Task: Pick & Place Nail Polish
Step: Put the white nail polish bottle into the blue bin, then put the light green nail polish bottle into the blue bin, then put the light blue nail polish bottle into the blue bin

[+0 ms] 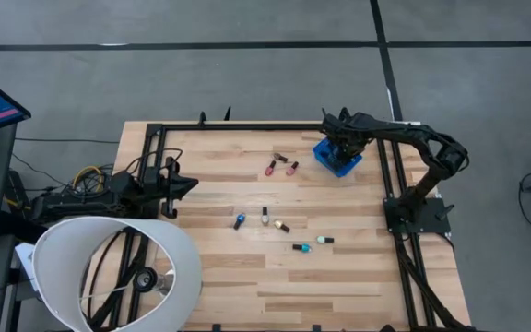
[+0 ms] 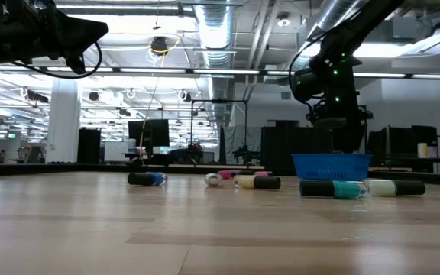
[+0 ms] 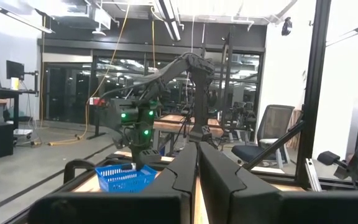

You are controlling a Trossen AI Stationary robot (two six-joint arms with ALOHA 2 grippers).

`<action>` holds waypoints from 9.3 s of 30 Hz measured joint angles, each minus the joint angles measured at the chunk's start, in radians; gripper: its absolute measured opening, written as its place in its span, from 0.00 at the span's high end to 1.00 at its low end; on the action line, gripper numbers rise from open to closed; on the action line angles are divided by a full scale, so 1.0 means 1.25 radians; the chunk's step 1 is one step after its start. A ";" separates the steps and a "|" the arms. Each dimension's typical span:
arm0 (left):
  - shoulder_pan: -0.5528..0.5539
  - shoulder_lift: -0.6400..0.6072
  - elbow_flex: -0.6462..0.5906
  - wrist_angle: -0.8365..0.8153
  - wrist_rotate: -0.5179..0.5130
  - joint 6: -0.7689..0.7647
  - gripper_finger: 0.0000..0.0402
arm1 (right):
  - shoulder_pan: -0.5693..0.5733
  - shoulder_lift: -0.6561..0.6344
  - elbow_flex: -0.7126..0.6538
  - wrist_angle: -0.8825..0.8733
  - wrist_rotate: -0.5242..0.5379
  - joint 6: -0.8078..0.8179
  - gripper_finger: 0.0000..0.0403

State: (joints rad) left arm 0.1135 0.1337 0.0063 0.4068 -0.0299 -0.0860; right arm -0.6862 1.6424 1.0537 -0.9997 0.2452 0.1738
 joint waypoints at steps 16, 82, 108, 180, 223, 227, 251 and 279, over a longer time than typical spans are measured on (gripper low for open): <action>0.000 0.000 0.000 0.000 0.000 0.000 0.97 | -0.014 0.000 -0.040 0.087 0.000 -0.020 0.74; 0.000 0.000 0.000 0.005 0.000 0.000 0.97 | 0.284 -0.249 0.121 -0.044 -0.218 -0.103 0.46; 0.000 0.000 0.000 0.005 0.000 0.000 0.97 | 0.718 0.022 0.063 0.062 -0.261 -0.011 0.45; 0.000 0.000 0.000 0.017 0.000 0.000 0.97 | 0.143 -0.388 -0.167 0.338 -0.126 0.050 0.71; 0.000 0.000 0.000 0.017 0.000 0.000 0.97 | -0.023 -0.042 -0.125 0.238 -0.133 -0.014 0.52; 0.000 0.000 0.000 0.017 0.000 0.000 0.97 | -0.023 -0.060 -0.071 0.201 -0.133 -0.027 0.47; 0.000 0.001 0.000 0.018 0.000 0.000 0.97 | 0.521 -0.170 0.101 0.157 -0.211 0.022 0.46; 0.000 0.145 0.000 0.064 -0.005 0.000 0.97 | 0.806 0.222 0.111 0.244 -0.218 0.217 0.46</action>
State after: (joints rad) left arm 0.1135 0.3145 0.0063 0.4873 -0.0368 -0.0861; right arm 0.3208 1.9194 1.1927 -0.6951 -0.0270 0.4455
